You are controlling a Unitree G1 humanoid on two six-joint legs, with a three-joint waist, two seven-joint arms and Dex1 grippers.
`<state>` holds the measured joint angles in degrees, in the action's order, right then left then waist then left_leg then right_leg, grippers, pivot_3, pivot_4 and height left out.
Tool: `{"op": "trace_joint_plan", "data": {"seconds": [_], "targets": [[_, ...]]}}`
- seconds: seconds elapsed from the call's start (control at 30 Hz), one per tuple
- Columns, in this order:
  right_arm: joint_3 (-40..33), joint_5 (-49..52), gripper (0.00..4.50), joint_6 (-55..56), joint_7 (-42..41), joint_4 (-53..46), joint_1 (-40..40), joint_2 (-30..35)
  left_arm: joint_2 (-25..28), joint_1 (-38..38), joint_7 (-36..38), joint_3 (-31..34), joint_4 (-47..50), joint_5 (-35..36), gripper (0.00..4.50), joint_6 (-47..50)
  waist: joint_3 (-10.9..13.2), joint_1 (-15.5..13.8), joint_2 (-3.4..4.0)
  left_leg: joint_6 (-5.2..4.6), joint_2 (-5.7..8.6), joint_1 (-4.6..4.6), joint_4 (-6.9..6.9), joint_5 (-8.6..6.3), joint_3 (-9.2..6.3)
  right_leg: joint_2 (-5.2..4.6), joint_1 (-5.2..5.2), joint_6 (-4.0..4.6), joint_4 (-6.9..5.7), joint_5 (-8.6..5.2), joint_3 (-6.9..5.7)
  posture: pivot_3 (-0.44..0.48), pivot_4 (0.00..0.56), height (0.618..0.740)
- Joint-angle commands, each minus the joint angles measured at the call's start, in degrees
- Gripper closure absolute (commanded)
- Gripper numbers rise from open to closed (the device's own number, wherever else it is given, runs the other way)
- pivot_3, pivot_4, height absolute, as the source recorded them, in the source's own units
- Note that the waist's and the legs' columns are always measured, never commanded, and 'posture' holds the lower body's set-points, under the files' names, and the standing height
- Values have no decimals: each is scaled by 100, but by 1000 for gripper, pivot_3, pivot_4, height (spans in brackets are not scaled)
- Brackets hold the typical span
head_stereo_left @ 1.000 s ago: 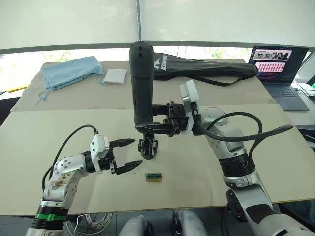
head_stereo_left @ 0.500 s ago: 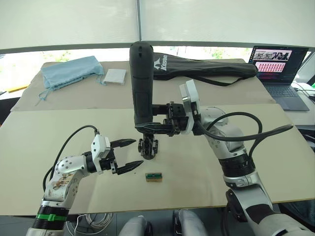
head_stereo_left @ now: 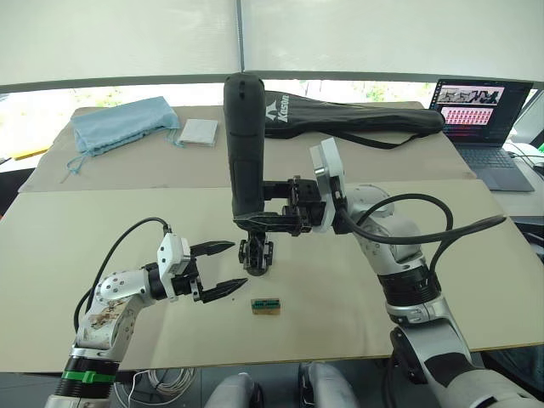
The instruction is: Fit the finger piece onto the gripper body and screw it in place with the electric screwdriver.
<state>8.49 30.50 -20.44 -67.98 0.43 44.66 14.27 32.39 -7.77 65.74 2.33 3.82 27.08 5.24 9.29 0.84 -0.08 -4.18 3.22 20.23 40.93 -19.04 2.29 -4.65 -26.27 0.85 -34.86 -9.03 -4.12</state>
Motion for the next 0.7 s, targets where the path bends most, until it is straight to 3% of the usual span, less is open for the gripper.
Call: {"op": "trace_joint_plan", "data": {"seconds": [0.03,0.7], "targets": [[-84,86,2572,95,-2,-164,102,-9,10,31,-5,43,180,47,0,-68,0,0,0,0,0,0,0,0,0,0,0,0,0,0,0,0,150,740],[-73,108,2572,58,-32,-174,121,32,-27,59,27,50,86,25,0,-167,0,-3,0,0,0,0,0,0,0,-2,0,0,0,0,1,0,150,740]]}}
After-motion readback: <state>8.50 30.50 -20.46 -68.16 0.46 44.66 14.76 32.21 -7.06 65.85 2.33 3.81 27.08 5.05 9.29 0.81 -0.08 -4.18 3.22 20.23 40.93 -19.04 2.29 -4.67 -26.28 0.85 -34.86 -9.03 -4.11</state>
